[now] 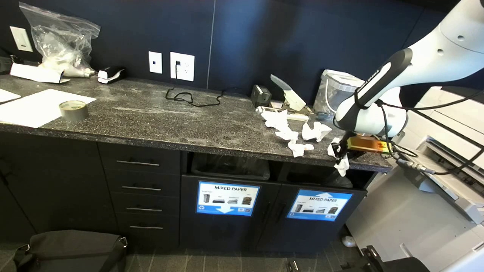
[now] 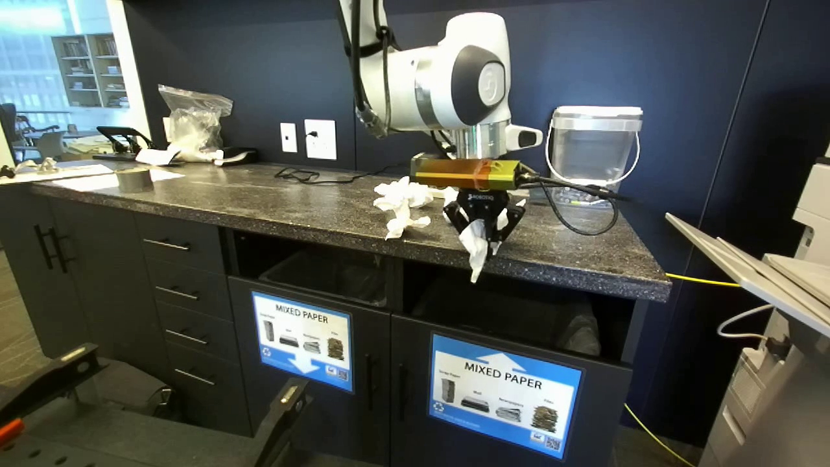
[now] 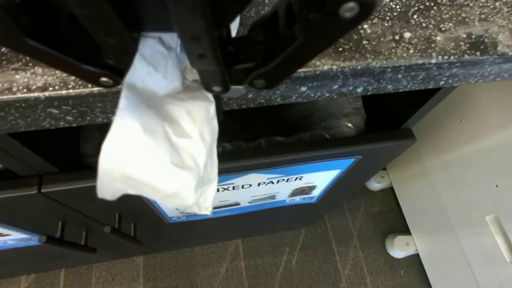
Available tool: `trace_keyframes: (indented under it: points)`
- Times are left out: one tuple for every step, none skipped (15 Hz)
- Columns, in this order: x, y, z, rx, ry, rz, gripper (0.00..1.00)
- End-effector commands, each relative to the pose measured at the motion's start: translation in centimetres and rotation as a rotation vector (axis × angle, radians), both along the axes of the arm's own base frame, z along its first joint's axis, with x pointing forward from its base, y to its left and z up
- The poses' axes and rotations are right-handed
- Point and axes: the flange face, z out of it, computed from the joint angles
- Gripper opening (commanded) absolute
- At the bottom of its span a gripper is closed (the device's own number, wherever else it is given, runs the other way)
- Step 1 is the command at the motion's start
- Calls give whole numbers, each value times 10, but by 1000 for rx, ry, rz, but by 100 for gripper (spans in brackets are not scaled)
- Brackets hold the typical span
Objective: Remove all the paper trash from the base top and put them in the mixed paper bin on the right
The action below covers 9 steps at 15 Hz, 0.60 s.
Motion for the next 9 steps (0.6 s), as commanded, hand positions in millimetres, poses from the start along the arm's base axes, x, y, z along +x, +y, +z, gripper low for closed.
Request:
trace_keyframes:
  points:
    - [-30, 23, 0, 16, -86, 27, 13]
    - [-34, 29, -3, 19, -104, 32, 13]
    - [-39, 37, -7, 27, -123, 41, 13]
    - [-43, 44, -10, 37, -134, 47, 13]
    - [-48, 51, -14, 47, -135, 55, 13]
    - [-52, 58, -19, 58, -133, 66, 13]
    - [-57, 65, -23, 68, -123, 80, 13]
    - [-62, 70, -28, 76, -116, 92, 13]
    - [-67, 75, -32, 84, -111, 100, 13]
